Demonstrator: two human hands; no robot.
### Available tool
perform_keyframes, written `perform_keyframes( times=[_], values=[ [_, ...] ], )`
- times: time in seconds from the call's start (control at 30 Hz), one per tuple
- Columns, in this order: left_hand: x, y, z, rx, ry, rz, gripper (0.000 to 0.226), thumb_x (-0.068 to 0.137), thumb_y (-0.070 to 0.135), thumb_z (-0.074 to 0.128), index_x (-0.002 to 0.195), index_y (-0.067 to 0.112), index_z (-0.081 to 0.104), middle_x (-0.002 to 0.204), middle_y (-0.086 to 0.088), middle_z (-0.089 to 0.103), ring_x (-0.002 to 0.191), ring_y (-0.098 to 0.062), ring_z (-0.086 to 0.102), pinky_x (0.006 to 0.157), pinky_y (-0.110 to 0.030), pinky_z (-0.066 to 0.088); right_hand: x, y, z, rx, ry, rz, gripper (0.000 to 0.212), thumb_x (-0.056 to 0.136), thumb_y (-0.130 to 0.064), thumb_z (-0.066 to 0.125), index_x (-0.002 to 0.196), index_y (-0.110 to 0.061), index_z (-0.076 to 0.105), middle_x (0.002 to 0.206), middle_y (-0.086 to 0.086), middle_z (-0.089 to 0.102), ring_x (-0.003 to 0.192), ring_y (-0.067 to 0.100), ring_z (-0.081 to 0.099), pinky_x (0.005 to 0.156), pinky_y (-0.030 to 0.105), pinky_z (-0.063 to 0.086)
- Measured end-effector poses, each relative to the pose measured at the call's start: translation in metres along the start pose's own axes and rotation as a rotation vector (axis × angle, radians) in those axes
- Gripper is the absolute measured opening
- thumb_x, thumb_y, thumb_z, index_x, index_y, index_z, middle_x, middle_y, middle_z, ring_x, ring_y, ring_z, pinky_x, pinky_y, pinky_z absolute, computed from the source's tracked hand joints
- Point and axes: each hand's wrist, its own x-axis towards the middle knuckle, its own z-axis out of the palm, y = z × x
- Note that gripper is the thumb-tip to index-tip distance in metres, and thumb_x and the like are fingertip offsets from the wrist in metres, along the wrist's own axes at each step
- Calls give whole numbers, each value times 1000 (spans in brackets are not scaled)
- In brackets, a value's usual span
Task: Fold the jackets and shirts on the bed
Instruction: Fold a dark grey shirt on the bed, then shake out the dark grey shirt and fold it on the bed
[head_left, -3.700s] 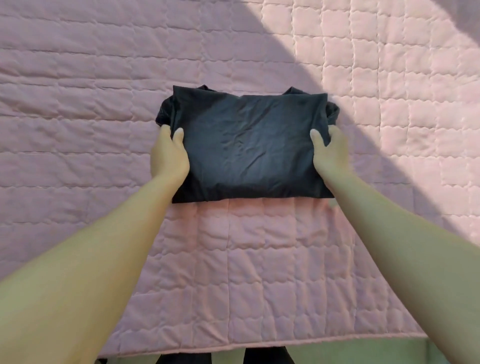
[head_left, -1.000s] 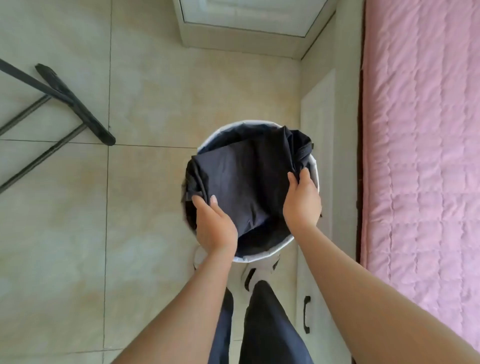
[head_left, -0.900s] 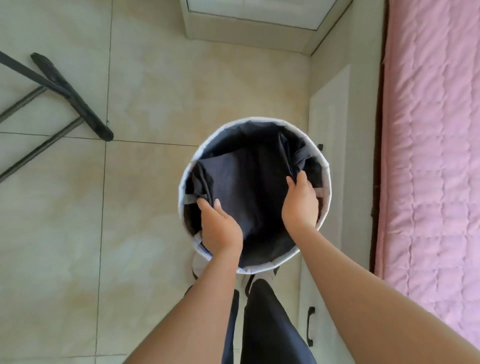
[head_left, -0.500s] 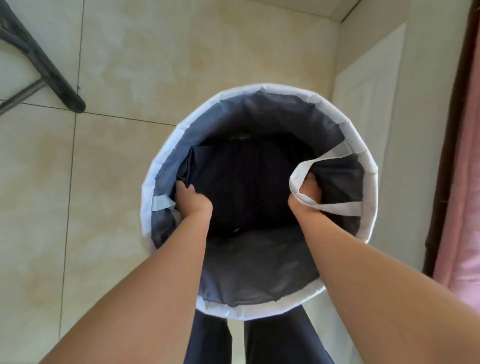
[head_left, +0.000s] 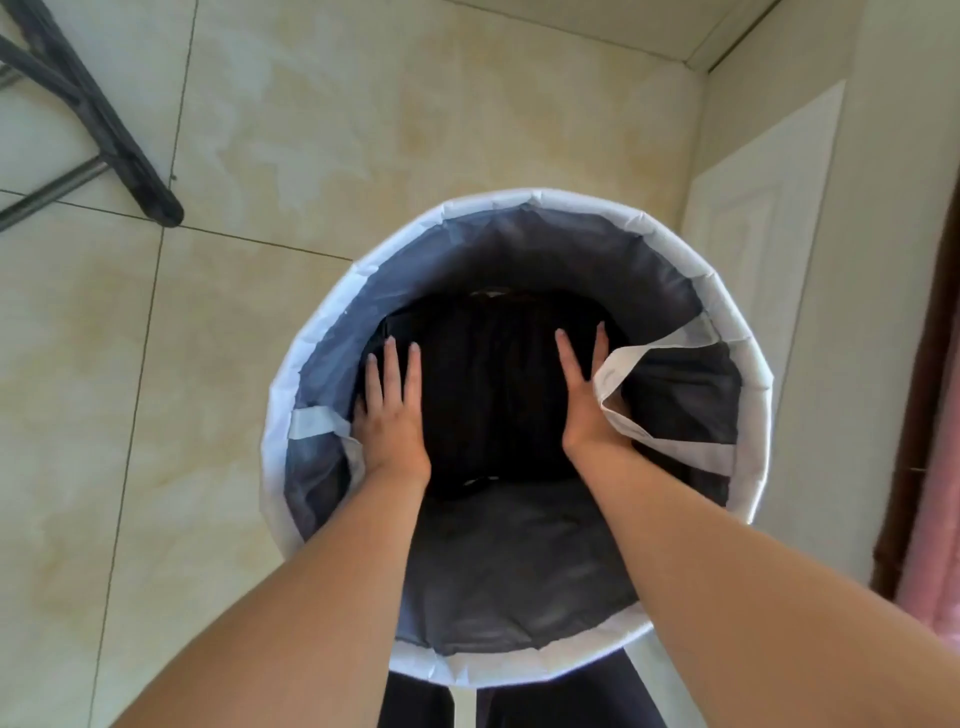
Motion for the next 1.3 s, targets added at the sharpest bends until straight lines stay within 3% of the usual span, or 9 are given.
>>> perform_keyframes(
  times=[0.1, 0.2, 0.37, 0.43, 0.53, 0.63, 0.77, 1.13, 1.3],
  values=[
    [28, -9, 7, -79, -144, -30, 121, 74, -13, 63, 147, 21, -28, 158, 5, -25, 148, -14, -12, 114, -27, 28, 24, 14, 19, 189, -20, 20, 99, 87, 17, 45, 150, -22, -21, 158, 11, -20, 147, 38, -8, 122, 34, 8],
    [47, -13, 25, -93, -228, -45, 129, 72, -11, 70, 145, 22, -32, 157, 8, -26, 147, -11, -12, 116, -29, 25, 42, 22, 33, 57, -122, 23, 110, 87, 11, 52, 144, -44, -24, 157, 5, -26, 148, 33, -9, 119, 47, 17],
    [51, -7, 17, -113, -296, -31, 121, 75, -10, 68, 149, 20, -24, 159, 5, -21, 149, -17, -5, 117, -35, 26, 44, 20, 29, -70, -173, -1, 89, 94, -5, 51, 152, -34, -11, 160, 7, -17, 149, 30, -2, 121, 38, 11],
    [39, -5, -5, -163, -280, -46, 104, 81, -6, 62, 154, 19, -8, 161, -1, -3, 147, -24, 15, 113, -40, 33, 33, 12, 13, 9, -179, 34, 65, 100, -24, 44, 155, -23, 9, 162, 8, 5, 148, 27, 11, 117, 20, 10],
    [5, -6, -47, -329, -248, -35, 69, 89, 8, 59, 149, 12, 25, 145, -13, 39, 130, -31, 44, 104, -42, 42, -10, -19, -42, 142, -118, 86, 59, 98, -25, 48, 151, -25, 23, 152, 3, 30, 134, 27, 40, 108, 34, 35],
    [-41, -11, -101, -562, -230, 5, 40, 92, 28, 61, 130, 22, 52, 115, 2, 64, 108, -20, 60, 91, -36, 48, -63, -63, -101, 365, -98, -8, 50, 96, -14, 51, 143, -25, 39, 143, -1, 42, 125, 22, 50, 100, 36, 45],
    [-112, -36, -191, -853, -81, -14, 17, 91, 33, 62, 107, 30, 63, 101, 10, 69, 84, -12, 62, 79, -30, 49, -154, -111, -201, 517, -6, -173, 37, 96, -17, 50, 132, -26, 50, 129, -9, 55, 110, 8, 54, 96, 32, 47],
    [-337, -134, -460, -941, 394, -58, 13, 95, 37, 54, 104, 37, 63, 103, 20, 67, 97, 3, 61, 88, -28, 50, -356, -198, -486, 389, 127, -620, 27, 99, -27, 47, 124, -35, 55, 118, -19, 54, 93, 3, 57, 77, 22, 46],
    [-437, -166, -533, -996, 626, -155, 11, 96, 37, 51, 97, 38, 62, 96, 18, 69, 93, 0, 62, 86, -32, 51, -424, -247, -550, 382, 168, -853, 24, 98, -27, 46, 117, -36, 58, 118, -21, 58, 101, -4, 55, 84, 26, 53]
  ],
)
